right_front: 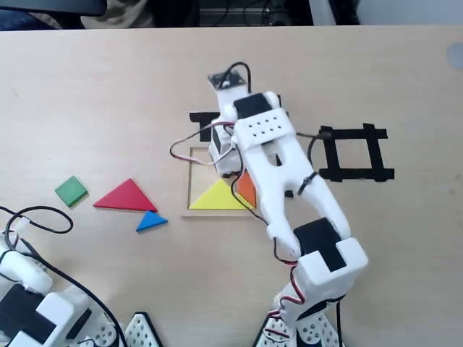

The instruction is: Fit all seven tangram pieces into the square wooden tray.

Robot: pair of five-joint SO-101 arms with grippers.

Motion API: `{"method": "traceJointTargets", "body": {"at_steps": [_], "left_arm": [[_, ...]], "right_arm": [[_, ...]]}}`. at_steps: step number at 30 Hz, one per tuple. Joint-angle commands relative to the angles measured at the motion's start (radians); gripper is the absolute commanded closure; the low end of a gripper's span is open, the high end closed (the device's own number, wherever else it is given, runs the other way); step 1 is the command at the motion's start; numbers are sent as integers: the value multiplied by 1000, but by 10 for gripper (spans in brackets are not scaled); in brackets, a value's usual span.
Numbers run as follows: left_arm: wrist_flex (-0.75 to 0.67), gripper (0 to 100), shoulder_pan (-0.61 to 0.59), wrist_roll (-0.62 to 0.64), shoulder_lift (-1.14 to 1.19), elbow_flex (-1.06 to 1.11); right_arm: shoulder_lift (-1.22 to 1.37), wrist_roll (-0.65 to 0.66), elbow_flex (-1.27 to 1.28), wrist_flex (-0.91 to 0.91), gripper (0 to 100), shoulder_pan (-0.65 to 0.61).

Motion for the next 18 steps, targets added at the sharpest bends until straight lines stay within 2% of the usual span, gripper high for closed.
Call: {"method": "traceJointTargets", "body": {"at_steps": [1,18], "left_arm": [[-9,970,12,-11,-26,-4],[-9,970,12,-43,-26,-4]], "right_arm": [[-59,9,35,-83,988,6],[58,-18,44,-212,988,14]]}}
